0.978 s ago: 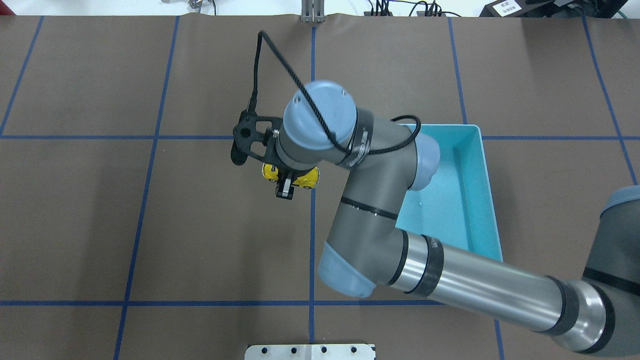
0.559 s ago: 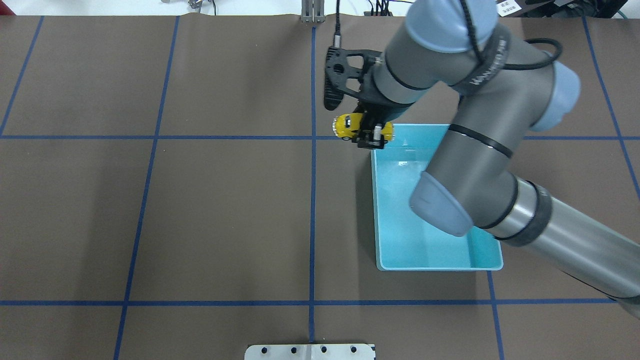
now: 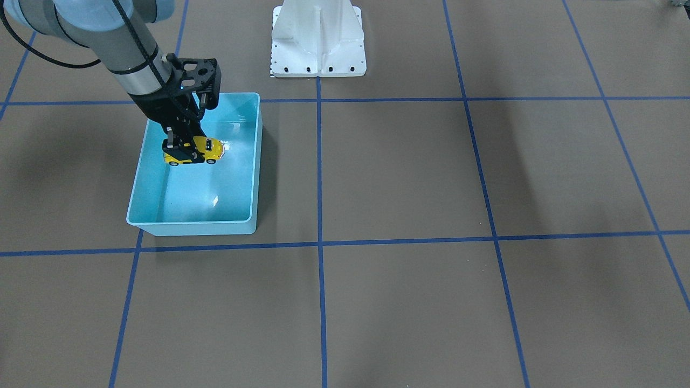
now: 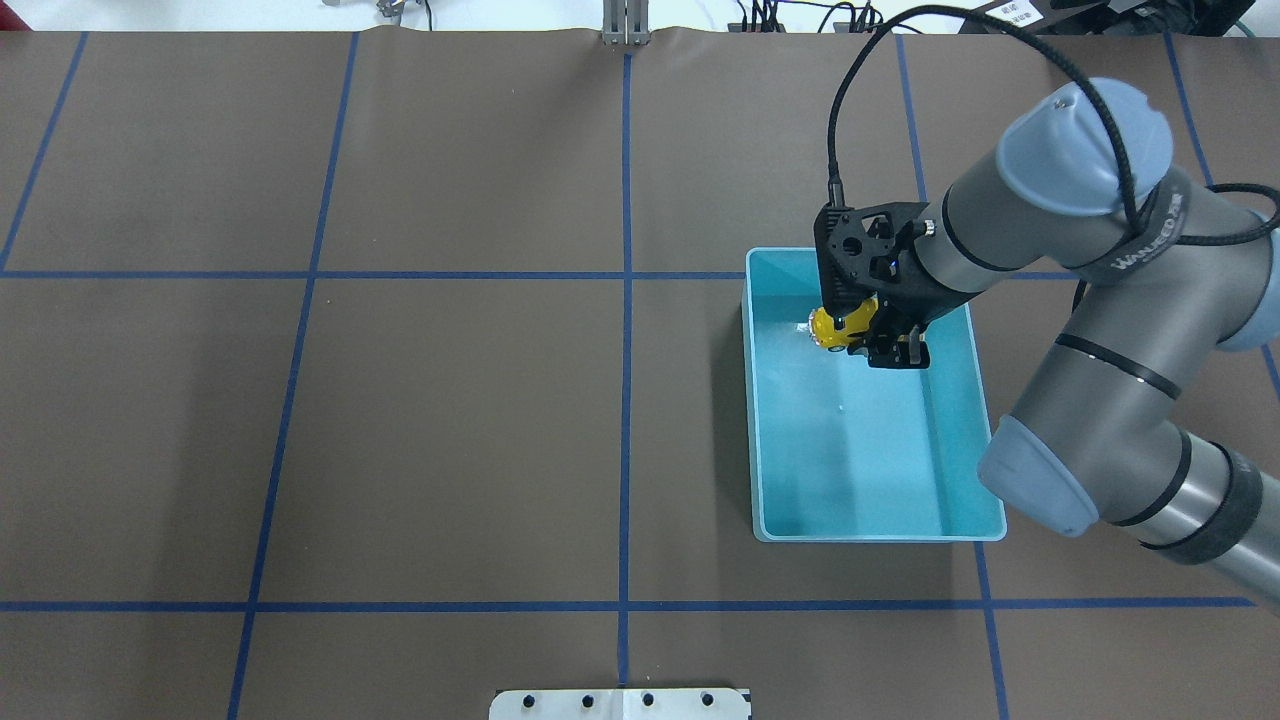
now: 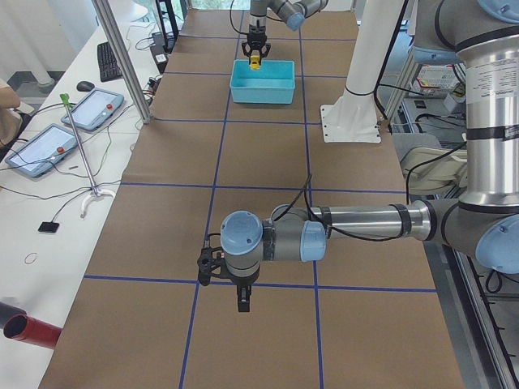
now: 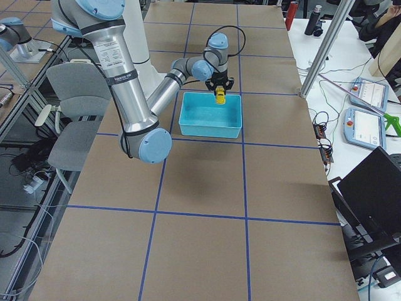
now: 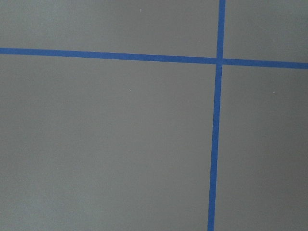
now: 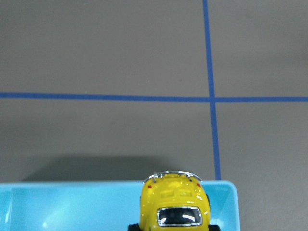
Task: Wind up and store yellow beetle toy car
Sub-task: 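Carry the car over the blue bin and lower it inside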
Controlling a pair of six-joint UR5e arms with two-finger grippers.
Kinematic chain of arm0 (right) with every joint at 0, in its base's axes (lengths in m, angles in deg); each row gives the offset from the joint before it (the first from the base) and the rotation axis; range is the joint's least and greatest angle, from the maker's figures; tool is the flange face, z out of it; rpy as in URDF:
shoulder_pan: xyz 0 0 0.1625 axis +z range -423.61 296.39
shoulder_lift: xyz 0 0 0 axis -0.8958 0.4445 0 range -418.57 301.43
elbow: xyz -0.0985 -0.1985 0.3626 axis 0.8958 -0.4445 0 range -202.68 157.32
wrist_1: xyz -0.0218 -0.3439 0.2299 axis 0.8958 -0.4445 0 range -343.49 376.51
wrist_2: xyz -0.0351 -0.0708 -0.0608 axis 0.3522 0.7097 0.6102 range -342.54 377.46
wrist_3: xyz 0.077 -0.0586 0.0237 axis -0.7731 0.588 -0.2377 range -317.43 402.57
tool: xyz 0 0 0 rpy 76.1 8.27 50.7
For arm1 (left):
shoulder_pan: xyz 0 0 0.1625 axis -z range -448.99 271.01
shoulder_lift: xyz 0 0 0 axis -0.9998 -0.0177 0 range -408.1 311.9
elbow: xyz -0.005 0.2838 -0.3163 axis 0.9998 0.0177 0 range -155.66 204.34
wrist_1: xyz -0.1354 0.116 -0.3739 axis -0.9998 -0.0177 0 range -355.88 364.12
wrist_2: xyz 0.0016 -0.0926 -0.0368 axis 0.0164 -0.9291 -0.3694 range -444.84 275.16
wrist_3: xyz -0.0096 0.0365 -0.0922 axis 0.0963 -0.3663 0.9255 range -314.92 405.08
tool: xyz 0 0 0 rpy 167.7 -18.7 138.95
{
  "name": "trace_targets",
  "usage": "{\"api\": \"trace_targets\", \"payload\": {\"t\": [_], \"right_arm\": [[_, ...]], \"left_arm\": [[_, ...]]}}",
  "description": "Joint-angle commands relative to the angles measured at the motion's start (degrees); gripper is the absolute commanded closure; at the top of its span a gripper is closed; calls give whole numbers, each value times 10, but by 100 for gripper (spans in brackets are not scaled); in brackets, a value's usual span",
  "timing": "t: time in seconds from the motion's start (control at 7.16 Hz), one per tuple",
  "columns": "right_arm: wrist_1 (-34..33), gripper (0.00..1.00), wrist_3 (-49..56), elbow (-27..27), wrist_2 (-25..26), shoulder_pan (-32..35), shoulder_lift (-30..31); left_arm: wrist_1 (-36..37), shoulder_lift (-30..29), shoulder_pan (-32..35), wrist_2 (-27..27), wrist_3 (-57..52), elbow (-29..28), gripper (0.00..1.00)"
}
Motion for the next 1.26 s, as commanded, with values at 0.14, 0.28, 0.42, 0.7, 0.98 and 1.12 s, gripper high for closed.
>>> {"api": "trace_targets", "payload": {"t": [0.14, 0.28, 0.42, 0.7, 0.98, 1.12], "right_arm": [[108, 100, -2, -94, 32, -42, 9], [107, 100, -7, -99, 36, -49, 11], [108, 100, -24, -100, 36, -56, 16], [107, 83, -36, -97, 37, -60, 14], [108, 0, -72, -92, 34, -60, 13], [108, 0, -74, -83, 30, -56, 13]], "left_arm": [[0, 0, 0, 0, 1, 0, 0], [0, 0, 0, 0, 0, 0, 0], [0, 0, 0, -1, 1, 0, 0], [0, 0, 0, 0, 0, 0, 0], [0, 0, 0, 0, 0, 0, 0], [0, 1, 0, 0, 0, 0, 0]]}}
